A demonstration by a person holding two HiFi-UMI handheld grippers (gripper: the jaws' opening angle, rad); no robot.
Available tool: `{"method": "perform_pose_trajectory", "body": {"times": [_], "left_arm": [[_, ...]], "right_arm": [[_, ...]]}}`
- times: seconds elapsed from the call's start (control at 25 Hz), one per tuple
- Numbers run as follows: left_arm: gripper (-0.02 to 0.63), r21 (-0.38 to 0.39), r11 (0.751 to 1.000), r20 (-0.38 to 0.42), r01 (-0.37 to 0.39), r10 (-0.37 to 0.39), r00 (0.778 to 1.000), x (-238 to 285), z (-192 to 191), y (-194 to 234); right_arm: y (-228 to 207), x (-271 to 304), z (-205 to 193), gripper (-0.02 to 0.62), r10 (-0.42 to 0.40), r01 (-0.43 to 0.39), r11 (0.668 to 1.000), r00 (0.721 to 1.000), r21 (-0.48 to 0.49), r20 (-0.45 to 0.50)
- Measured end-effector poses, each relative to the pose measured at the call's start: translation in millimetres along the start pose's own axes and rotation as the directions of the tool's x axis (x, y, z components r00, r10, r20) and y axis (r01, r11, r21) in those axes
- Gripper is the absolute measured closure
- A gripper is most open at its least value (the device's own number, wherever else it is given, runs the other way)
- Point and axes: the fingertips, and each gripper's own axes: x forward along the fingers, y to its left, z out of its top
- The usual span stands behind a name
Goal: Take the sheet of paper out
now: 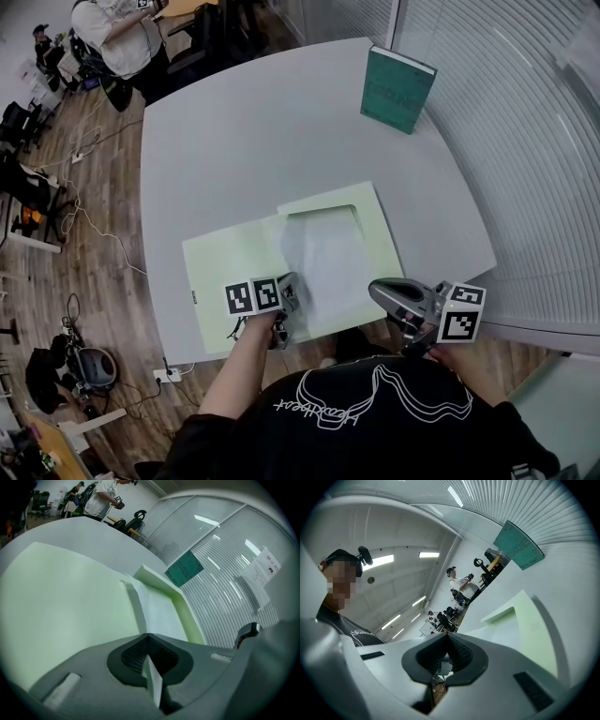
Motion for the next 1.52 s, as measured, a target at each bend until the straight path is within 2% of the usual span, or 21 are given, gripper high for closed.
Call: {"method": "perform_pose_trajectory", "body": {"times": [0.88,1.52], "left_arm": [[0.592,-0.025,0.996,0.110,-0.082,0.084,0.990,-65.1,-12.7,27.9],[0.592,-0.015,0.993,0.208,-0.119,0.119,0.971,-116.9,-20.8,33.8]], "right_arm": [[43.5,5.7,-35.9,0.586,0.056,-0.056,0.998,0.998,-0.027,-0.023],[77.1,2.4,-60.4,0.586,0.074,-0.074,0.996,0.997,-0.057,-0.016]]}}
